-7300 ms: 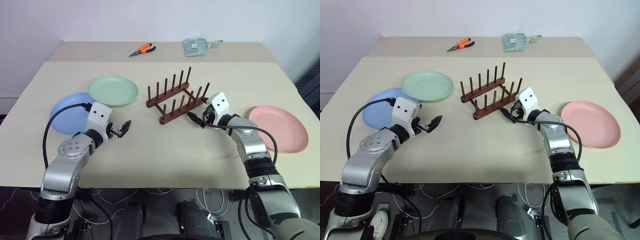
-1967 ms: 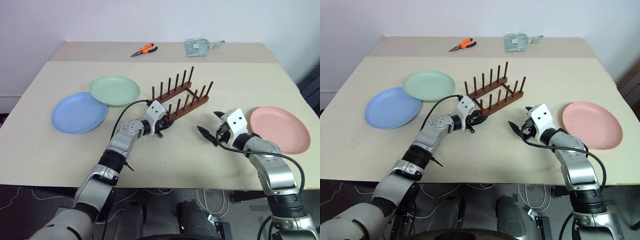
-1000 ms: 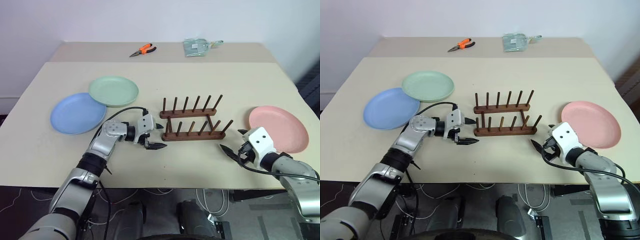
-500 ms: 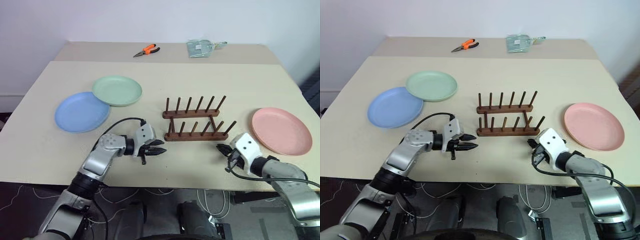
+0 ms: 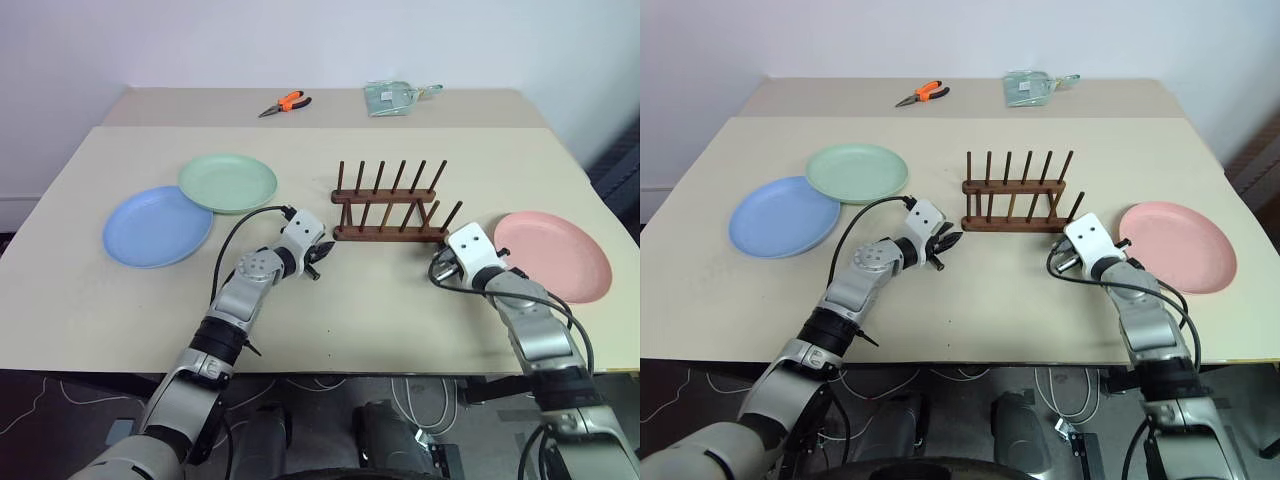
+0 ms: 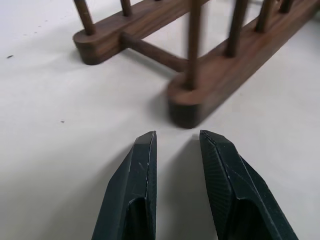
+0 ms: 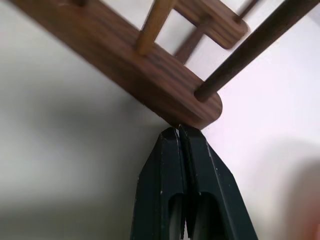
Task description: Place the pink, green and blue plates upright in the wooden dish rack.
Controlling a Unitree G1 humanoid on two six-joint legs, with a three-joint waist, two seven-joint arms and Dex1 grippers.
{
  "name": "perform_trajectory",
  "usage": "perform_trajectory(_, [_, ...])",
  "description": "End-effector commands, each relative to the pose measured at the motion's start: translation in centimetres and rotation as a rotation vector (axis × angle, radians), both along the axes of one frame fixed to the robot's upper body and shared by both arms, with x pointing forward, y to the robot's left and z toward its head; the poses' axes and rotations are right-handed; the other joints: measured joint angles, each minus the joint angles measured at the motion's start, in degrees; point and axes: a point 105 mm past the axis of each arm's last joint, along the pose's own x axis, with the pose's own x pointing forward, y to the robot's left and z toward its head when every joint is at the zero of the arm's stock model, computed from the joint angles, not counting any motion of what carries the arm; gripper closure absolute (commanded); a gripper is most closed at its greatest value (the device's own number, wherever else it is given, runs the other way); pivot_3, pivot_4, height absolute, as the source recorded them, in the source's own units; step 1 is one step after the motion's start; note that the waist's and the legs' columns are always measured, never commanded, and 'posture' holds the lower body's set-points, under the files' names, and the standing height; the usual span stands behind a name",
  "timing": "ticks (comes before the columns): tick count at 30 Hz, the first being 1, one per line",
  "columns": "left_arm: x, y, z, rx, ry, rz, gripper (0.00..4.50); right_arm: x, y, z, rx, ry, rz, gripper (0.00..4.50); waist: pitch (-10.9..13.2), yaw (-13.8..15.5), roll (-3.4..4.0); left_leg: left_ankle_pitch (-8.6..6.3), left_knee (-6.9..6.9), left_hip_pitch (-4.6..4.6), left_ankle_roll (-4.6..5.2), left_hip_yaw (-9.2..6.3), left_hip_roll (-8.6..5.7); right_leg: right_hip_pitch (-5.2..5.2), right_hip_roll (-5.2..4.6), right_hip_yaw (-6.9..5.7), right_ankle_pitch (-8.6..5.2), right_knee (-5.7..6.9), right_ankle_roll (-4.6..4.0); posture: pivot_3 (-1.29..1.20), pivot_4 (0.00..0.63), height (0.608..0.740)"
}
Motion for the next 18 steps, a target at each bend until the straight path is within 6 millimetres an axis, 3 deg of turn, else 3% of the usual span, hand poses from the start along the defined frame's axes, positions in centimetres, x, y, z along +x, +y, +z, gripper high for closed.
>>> perform_trajectory(1, [0.2, 1.1, -2.1, 0.055, 0.056, 0.045, 3.17, 0.2, -0.4, 0.1, 0.011, -0.006, 0.001, 4.23, 0.0, 0.0, 0.0, 0.0, -0.01, -0.01, 0.0, 0.0, 0.0, 0.0, 0.0, 0.0, 0.0, 0.0, 0.01, 0.0, 0.15, 0.74])
perform_trajectory(3, [0.2, 1.1, -2.1, 0.056, 0.056, 0.043, 3.17, 0.0, -0.5, 0.3, 0.02, -0.01, 0.014, 3.75, 0.0, 0.0, 0.01, 0.0, 0.0, -0.01, 0.0, 0.0, 0.0, 0.01, 0.0, 0.0, 0.0, -0.01, 0.02, 0.0, 0.15, 0.74])
perform_trajectory(10, [-0.3, 2.8, -1.4, 0.055, 0.02, 0.038, 3.17, -2.5, -2.9, 3.2, -0.107, -0.098, -0.004, 0.5, 0.0, -0.2, 0.01, 0.0, -0.1, -0.02, 0.0, 0.01, 0.0, -0.05, 0.0, 0.02, -0.02, -0.01, 0.07, 0.0, 0.15, 0.74])
perform_trajectory(14, [-2.1, 2.2, 2.4, -0.075, -0.085, -0.125, 3.17, -4.9, -6.4, 4.3, -0.204, -0.062, -0.112, 0.5, 0.0, -0.1, 0.06, 0.0, -0.21, -0.14, 0.0, 0.01, 0.01, -0.22, -0.01, 0.02, -0.03, 0.0, 0.08, 0.0, 0.15, 0.74])
perform_trajectory(18, [-4.5, 0.0, 5.1, -0.169, -0.11, -0.331, 3.17, -6.0, -8.4, 2.9, -0.213, 0.019, -0.222, 0.5, 0.1, 0.2, 0.0, 0.0, -0.09, -0.25, -0.01, 0.01, 0.01, -0.23, -0.03, 0.02, -0.07, -0.03, -0.03, 0.0, 0.15, 0.74])
